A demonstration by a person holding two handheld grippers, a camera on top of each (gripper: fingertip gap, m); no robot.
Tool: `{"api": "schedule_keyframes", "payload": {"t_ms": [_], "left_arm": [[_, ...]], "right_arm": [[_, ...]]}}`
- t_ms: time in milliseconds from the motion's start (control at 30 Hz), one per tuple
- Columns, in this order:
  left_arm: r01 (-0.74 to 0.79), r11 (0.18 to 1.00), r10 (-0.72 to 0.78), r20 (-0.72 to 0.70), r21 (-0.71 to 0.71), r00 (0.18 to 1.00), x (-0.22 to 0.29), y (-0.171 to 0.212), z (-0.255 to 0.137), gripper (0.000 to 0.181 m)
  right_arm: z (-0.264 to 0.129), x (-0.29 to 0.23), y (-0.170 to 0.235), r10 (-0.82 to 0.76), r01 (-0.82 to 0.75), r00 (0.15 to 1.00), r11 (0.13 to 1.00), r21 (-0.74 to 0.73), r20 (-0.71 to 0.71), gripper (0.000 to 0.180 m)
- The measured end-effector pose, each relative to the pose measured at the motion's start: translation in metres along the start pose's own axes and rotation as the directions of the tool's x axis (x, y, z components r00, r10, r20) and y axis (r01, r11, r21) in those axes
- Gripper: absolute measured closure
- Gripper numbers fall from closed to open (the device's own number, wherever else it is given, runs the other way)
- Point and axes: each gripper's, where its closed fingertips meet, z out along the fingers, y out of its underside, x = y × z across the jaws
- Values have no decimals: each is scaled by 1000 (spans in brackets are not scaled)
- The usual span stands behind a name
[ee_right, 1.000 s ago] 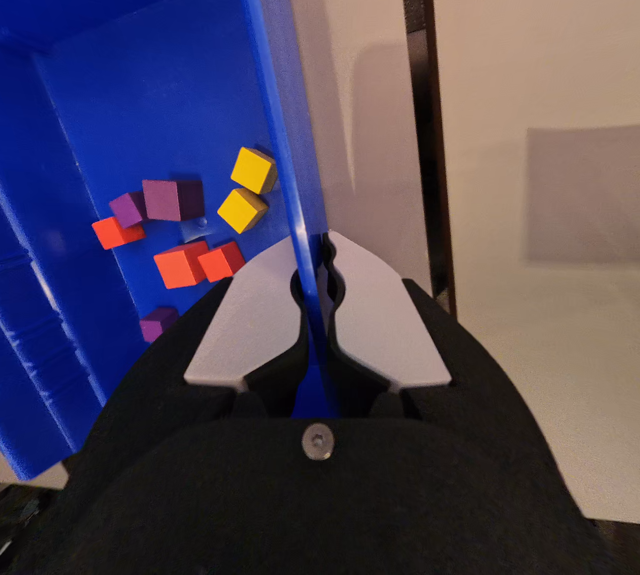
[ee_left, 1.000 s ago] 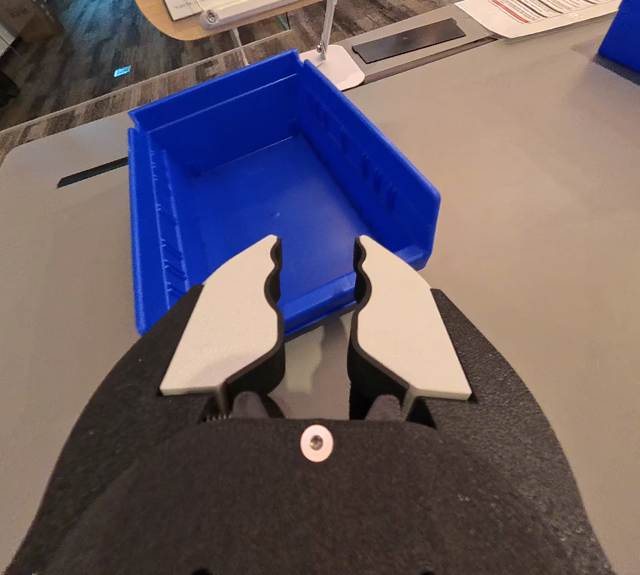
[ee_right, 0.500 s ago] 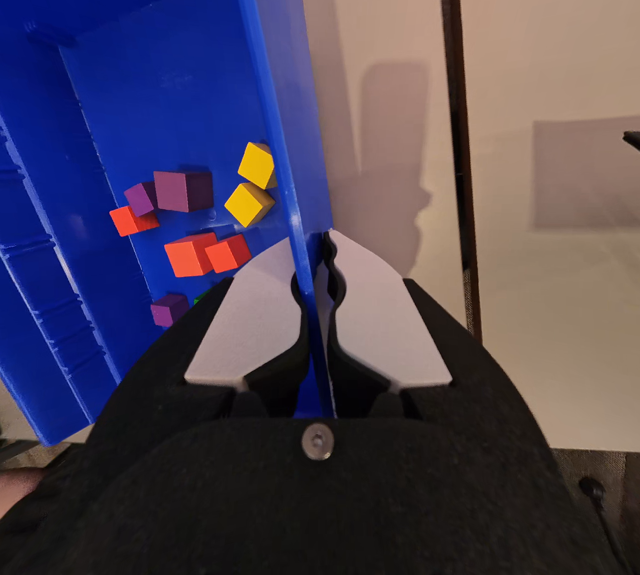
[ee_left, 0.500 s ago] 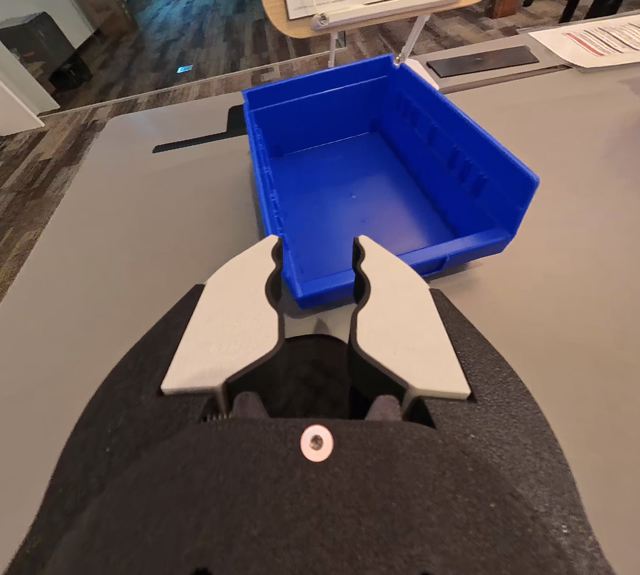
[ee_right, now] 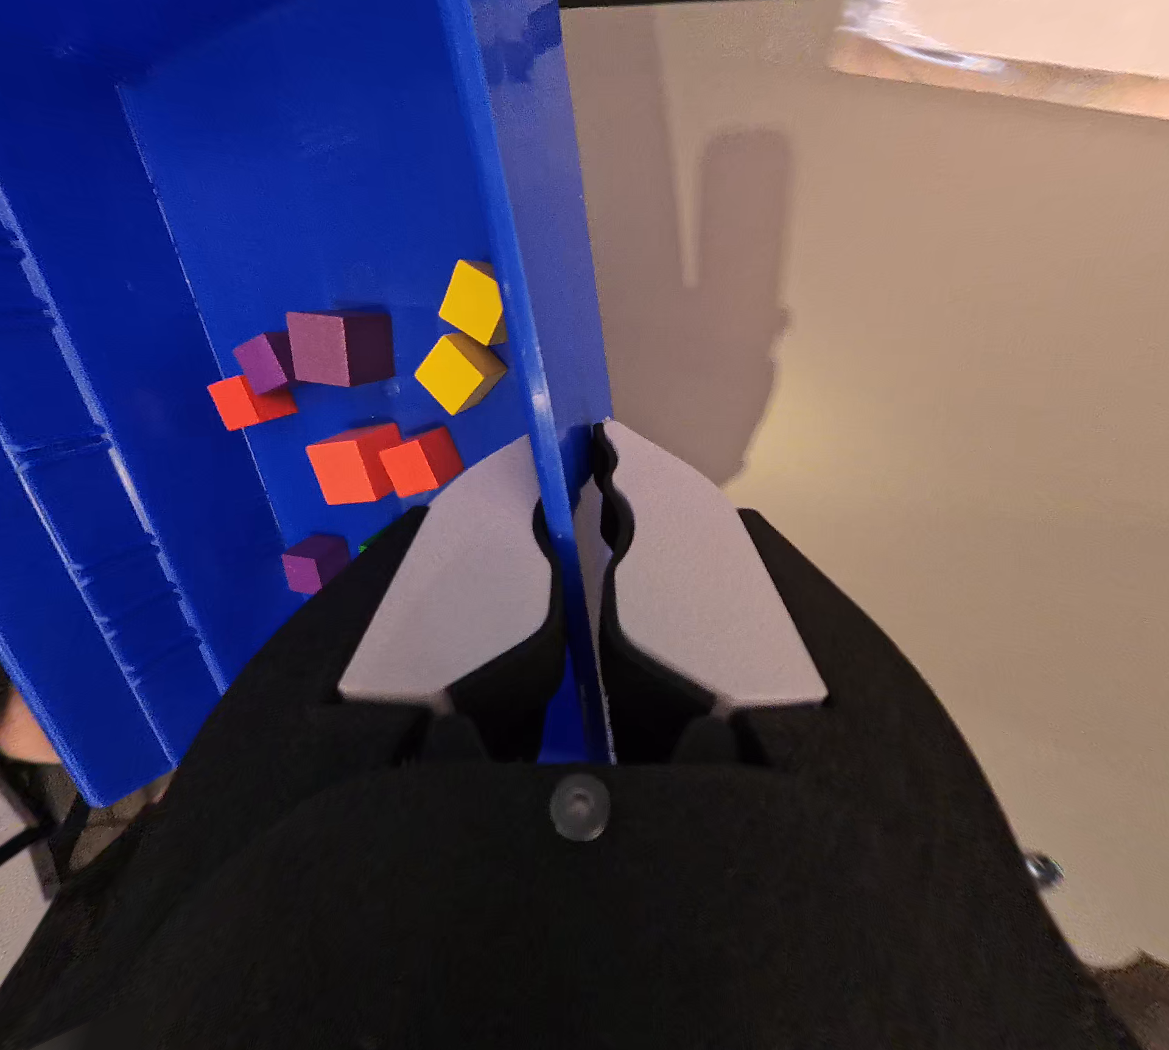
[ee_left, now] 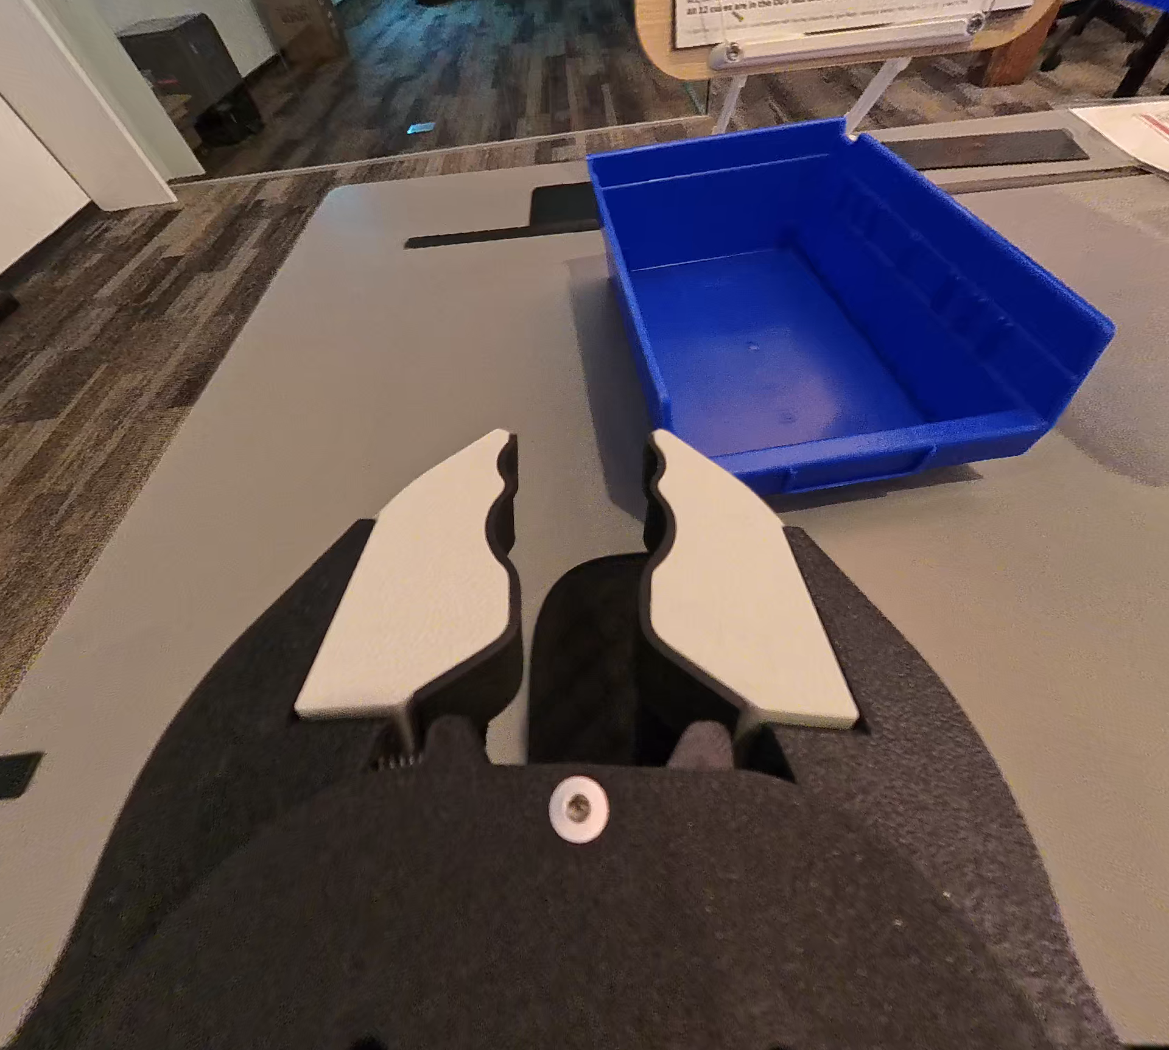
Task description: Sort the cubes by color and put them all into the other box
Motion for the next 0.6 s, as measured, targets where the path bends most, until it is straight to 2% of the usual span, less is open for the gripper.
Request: {"api": "schedule_keyframes", "payload": {"t_ms": [200,367,500,600], "left_arm": [[18,1000,-16,78,-24,997,-43,14,-16,143],[18,999,-8,223,-44,975,-94,19,-24,143],[7,995,33,399,-98,916,-139,31,-32,143],[43,993,7,430,-106,903,-157,39,-35,143]], "right_arm": [[62,-182,-30,-184,188,977,981,-35,109,174],[119,-326,-33,-306,323,933,944,-66,188,173],[163,-421,-25,-389,417,888,906,-72,246,172],[190,-474,-16,-437,472,858,878,-79,270,172]]}}
